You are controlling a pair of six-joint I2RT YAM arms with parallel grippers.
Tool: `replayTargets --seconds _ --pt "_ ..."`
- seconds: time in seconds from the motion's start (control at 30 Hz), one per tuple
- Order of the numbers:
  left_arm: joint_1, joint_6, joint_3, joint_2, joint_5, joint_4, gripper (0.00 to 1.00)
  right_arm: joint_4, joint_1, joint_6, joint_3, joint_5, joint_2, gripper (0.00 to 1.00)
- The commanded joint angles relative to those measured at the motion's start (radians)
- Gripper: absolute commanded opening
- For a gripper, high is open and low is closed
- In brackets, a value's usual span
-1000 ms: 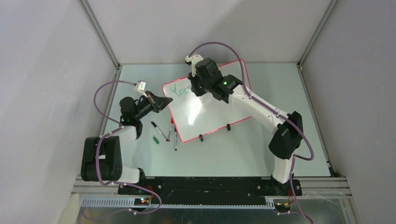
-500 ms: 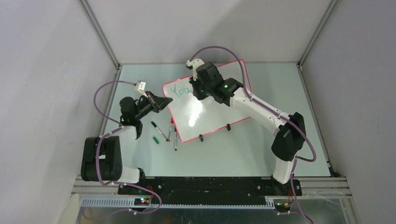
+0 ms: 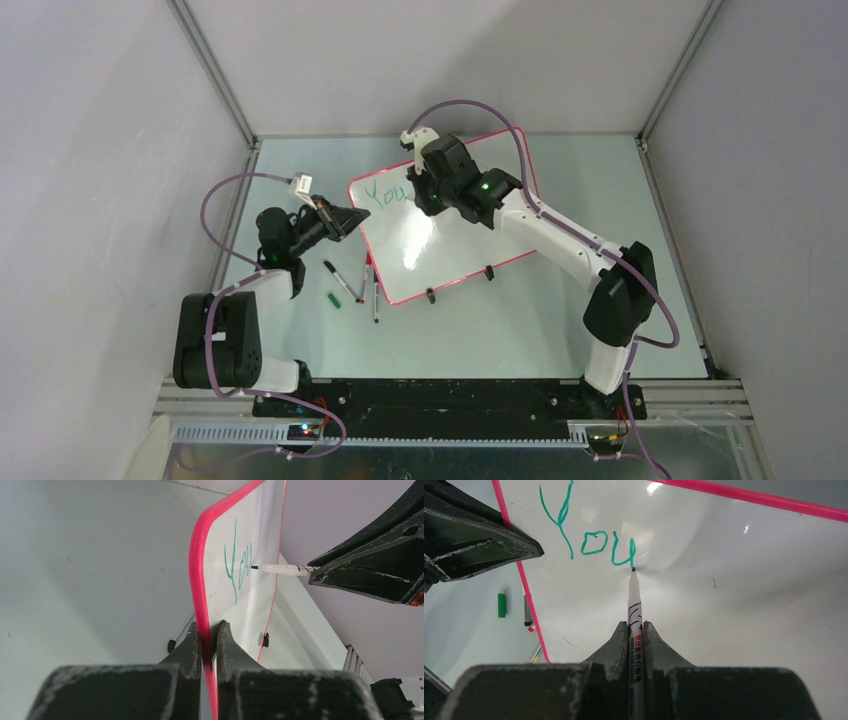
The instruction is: Write a sentence on the whiteboard
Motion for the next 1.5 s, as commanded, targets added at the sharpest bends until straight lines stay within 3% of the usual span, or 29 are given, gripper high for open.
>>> replayTargets --seconds 0.0,0.63,1.47 --pt "-0.011 0.195 -0.029 0.029 -0.125 -0.134 0.0 0.035 -0.001 -0.006 0.038 0.011 -0.056 0.0" --pt "-0.031 0.195 -0.028 0.03 -0.122 -0.132 0.0 0.002 -0.022 -0.011 0.206 0.007 0.041 0.0" --pt "-0.031 0.194 -0.028 0.031 -0.123 -0.134 0.0 -0.015 -0.04 -0.004 0.187 0.027 0.062 0.0"
